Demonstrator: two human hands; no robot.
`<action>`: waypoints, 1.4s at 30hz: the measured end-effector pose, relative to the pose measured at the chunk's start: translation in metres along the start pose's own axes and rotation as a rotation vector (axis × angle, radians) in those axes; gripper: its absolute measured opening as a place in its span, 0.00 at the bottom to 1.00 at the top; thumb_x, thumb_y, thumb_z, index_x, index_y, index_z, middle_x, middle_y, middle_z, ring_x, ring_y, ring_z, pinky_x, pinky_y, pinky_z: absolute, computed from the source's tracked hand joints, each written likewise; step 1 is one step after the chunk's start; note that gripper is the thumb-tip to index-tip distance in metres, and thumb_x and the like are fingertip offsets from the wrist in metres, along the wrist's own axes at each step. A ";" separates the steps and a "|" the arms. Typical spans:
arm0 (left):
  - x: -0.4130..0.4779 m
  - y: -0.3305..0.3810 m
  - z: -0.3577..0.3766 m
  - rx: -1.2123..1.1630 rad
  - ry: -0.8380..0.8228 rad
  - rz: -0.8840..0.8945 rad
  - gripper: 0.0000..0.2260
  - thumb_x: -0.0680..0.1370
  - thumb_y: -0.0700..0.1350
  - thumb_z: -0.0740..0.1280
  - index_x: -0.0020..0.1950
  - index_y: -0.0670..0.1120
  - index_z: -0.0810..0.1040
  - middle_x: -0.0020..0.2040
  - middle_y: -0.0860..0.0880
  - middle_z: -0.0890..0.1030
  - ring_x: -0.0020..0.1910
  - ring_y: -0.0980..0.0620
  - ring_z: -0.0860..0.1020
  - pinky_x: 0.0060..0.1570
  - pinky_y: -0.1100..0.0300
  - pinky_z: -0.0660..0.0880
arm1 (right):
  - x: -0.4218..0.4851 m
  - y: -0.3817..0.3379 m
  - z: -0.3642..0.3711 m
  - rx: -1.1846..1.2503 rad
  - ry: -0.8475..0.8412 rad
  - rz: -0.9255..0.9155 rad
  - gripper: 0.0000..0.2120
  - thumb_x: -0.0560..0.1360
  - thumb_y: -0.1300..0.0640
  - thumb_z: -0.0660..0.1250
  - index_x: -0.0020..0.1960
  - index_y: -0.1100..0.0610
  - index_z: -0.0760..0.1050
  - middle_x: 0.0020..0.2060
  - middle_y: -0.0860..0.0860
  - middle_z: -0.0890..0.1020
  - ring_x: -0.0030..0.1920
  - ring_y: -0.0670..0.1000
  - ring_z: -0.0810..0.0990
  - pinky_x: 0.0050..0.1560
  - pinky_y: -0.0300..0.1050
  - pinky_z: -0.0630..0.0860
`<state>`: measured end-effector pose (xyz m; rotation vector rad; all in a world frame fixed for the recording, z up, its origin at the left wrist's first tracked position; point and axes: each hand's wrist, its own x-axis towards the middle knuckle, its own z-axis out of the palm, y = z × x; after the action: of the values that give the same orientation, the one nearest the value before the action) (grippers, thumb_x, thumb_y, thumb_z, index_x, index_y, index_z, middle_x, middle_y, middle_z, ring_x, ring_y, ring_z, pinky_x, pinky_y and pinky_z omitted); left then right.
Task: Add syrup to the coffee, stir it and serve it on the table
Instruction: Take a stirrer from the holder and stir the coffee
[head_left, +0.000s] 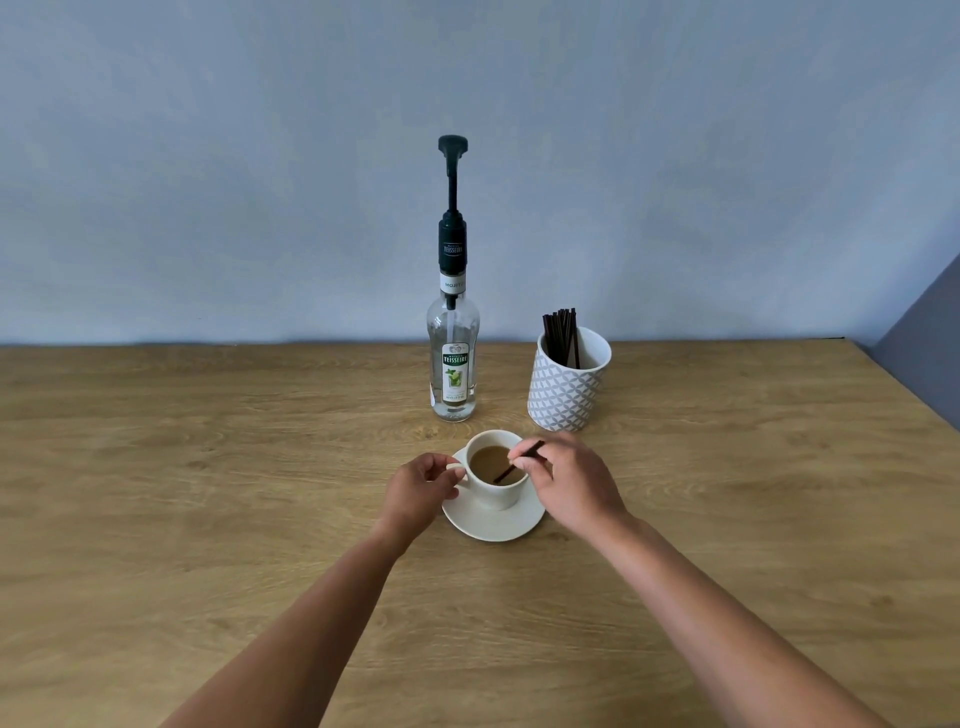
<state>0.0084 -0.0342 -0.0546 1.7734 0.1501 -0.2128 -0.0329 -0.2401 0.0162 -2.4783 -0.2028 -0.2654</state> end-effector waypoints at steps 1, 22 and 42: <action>0.000 0.000 0.000 -0.003 -0.001 0.000 0.01 0.77 0.45 0.72 0.47 0.48 0.82 0.43 0.50 0.85 0.41 0.51 0.84 0.47 0.51 0.79 | 0.001 -0.002 0.002 0.006 -0.003 0.004 0.05 0.76 0.53 0.68 0.48 0.45 0.82 0.46 0.48 0.81 0.47 0.48 0.79 0.49 0.45 0.77; 0.002 -0.005 0.000 -0.012 0.002 -0.001 0.02 0.77 0.46 0.73 0.47 0.49 0.83 0.44 0.50 0.86 0.40 0.52 0.84 0.48 0.50 0.81 | 0.004 -0.002 0.003 -0.075 0.032 0.022 0.06 0.76 0.54 0.69 0.51 0.47 0.82 0.43 0.50 0.80 0.45 0.52 0.78 0.44 0.44 0.75; 0.000 -0.001 -0.001 -0.020 -0.007 -0.012 0.01 0.77 0.45 0.72 0.47 0.48 0.82 0.40 0.53 0.85 0.37 0.54 0.83 0.39 0.59 0.77 | 0.000 0.003 -0.002 -0.098 0.057 0.056 0.05 0.76 0.54 0.68 0.50 0.47 0.81 0.44 0.51 0.80 0.46 0.53 0.78 0.46 0.49 0.78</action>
<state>0.0085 -0.0334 -0.0555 1.7519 0.1573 -0.2248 -0.0327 -0.2436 0.0155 -2.5650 -0.0981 -0.3294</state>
